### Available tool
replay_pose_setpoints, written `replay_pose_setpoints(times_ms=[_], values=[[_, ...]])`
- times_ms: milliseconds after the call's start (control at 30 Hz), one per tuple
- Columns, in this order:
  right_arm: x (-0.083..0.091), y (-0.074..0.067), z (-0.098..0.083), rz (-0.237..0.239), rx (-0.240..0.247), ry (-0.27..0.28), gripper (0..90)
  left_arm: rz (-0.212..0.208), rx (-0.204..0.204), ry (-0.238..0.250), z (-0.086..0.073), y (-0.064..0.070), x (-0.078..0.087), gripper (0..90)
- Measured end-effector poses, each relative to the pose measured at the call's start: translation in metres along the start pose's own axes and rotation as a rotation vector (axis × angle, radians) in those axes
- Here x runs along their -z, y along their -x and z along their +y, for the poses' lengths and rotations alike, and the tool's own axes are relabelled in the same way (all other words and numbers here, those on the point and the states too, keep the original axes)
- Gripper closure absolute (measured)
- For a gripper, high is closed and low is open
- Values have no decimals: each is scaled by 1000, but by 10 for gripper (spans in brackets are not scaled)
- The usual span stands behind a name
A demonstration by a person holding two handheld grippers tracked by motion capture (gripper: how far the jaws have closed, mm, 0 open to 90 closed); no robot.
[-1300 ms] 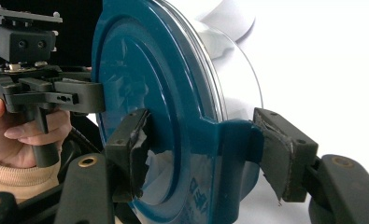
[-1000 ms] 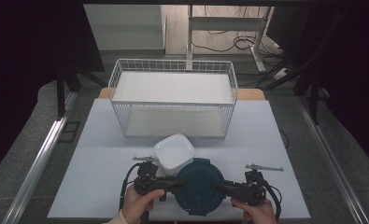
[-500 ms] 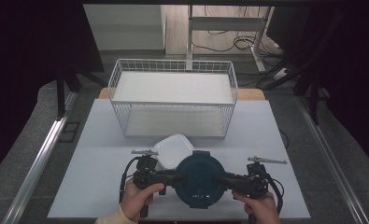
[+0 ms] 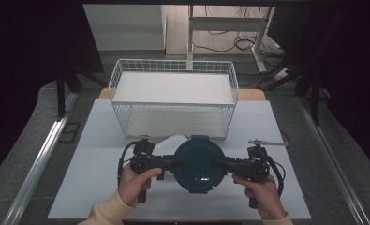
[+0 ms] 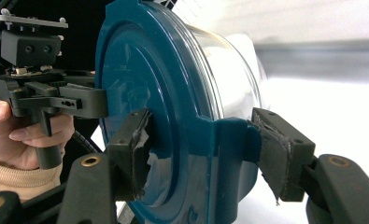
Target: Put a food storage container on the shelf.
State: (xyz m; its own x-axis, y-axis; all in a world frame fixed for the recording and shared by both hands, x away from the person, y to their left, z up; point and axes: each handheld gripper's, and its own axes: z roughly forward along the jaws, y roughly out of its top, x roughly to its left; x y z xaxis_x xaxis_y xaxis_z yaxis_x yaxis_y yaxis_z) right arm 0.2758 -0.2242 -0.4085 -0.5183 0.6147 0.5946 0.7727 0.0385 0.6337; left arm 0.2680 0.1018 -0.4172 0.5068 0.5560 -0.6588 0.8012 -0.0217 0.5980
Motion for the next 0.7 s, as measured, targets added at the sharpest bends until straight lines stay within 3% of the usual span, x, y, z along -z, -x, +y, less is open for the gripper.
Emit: replay_pose_setpoints(times_ms=[700], values=[[1, -23, 54, -6, 76, 23, 408, -17, -36, 36, 46, 2, 23, 430]])
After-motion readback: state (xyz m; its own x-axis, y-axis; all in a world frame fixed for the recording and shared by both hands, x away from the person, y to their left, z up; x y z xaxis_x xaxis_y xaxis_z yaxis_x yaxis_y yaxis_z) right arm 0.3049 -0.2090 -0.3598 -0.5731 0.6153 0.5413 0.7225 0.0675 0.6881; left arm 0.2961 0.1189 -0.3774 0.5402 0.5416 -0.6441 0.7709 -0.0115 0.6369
